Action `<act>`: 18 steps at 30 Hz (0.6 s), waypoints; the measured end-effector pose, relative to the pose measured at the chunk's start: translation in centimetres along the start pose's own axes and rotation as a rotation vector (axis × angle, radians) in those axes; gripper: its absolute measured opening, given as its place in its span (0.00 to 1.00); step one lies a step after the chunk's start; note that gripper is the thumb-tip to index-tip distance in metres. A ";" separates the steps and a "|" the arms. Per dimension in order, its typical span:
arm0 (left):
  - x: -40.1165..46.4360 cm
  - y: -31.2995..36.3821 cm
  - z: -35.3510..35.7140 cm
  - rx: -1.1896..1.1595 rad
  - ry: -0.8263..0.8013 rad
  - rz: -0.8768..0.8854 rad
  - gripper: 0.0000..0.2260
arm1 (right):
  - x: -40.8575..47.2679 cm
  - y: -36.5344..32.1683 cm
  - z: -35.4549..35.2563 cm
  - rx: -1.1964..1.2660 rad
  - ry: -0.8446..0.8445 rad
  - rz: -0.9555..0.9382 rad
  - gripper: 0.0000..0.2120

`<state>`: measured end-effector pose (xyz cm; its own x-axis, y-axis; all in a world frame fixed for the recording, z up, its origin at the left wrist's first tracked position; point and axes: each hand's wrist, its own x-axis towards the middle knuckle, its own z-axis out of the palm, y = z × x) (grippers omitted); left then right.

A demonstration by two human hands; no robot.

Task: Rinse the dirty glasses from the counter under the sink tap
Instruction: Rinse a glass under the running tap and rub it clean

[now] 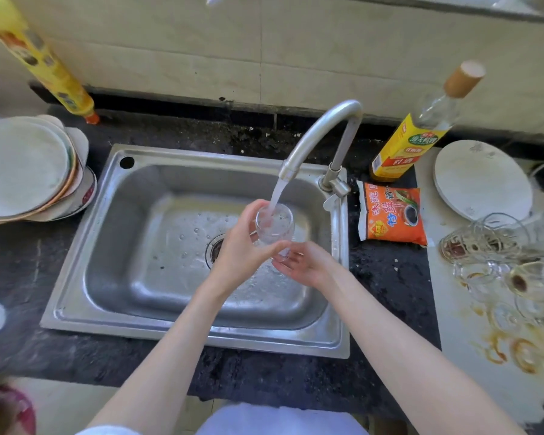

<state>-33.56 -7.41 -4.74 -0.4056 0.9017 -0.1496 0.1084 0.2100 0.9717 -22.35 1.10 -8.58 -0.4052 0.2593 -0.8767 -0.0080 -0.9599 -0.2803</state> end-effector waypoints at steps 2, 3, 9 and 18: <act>-0.2 0.2 0.1 -0.014 0.023 0.003 0.27 | -0.2 -0.4 -0.2 -0.026 -0.001 0.011 0.06; -0.1 0.3 0.2 -0.014 0.033 0.003 0.27 | -0.2 -0.6 -0.3 -0.034 0.004 0.012 0.06; 0.1 0.6 0.5 0.010 0.088 -0.011 0.27 | -0.6 -3.0 -0.8 0.100 0.052 -0.143 0.18; 0.4 0.9 0.3 0.071 0.095 -0.047 0.27 | -0.4 -6.2 -1.2 0.317 0.055 -0.176 0.21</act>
<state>-33.37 -6.75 -3.98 -0.4953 0.8511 -0.1737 0.1499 0.2807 0.9480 -21.05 7.07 -6.93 -0.3223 0.4207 -0.8480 -0.3594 -0.8831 -0.3015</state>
